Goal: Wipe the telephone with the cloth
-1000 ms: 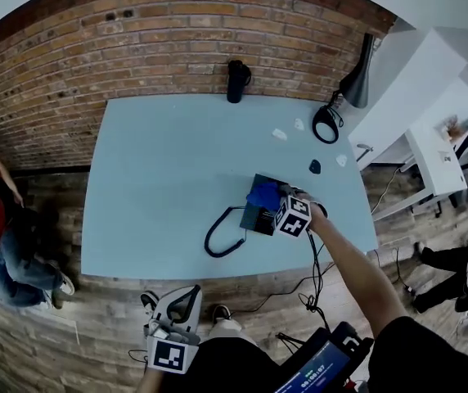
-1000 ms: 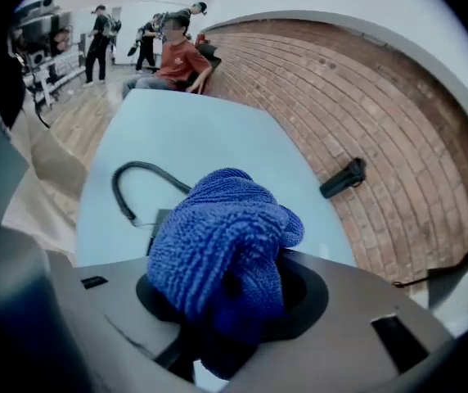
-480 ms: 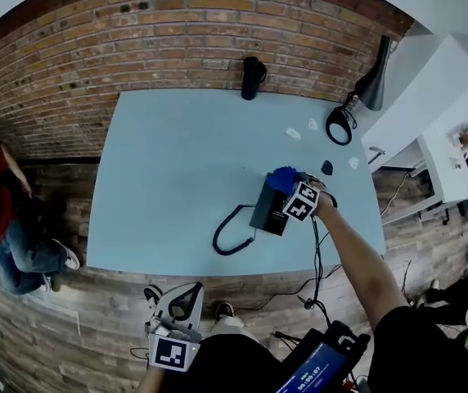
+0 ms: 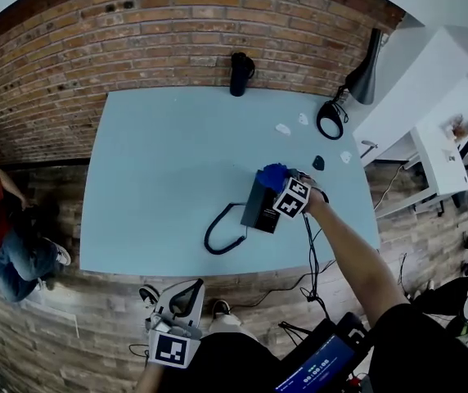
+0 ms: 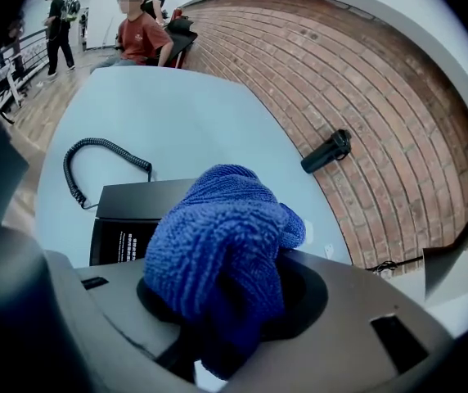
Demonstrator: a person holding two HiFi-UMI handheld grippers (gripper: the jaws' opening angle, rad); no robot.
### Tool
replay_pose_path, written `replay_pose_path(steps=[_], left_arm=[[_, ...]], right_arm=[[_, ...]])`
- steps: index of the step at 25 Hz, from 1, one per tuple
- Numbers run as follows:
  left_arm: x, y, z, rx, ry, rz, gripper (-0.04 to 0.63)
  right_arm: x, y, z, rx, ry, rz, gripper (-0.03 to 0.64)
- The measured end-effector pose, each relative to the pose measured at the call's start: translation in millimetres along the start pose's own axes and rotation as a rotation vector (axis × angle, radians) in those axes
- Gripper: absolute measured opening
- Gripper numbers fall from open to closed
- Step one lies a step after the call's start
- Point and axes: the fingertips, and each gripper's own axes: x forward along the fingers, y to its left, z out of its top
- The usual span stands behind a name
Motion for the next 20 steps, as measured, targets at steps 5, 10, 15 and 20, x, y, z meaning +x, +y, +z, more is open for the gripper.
replay_pose_path(steps=[5,10,15,20], left_arm=[[2.9,-1.5,0.2,-0.001,-0.003,-0.009,0.012],[5.7,-1.9,0.5,0.002,-0.001,-0.018,0.012],[17.4,0.1,8.6,0.010,-0.027,-0.037,0.012],[28.6,0.0,18.4,0.034,-0.061,-0.059,0.012]], right_arm=[[-1.1,2.7,-0.6,0.011,-0.006,-0.018,0.190],[-2.7,4.9,0.1,0.005,0.008,-0.049,0.186],[-2.2,10.2,1.0,-0.002,0.012,-0.081,0.179],[-1.6,19.9,1.5,0.006,0.009,-0.080,0.178]])
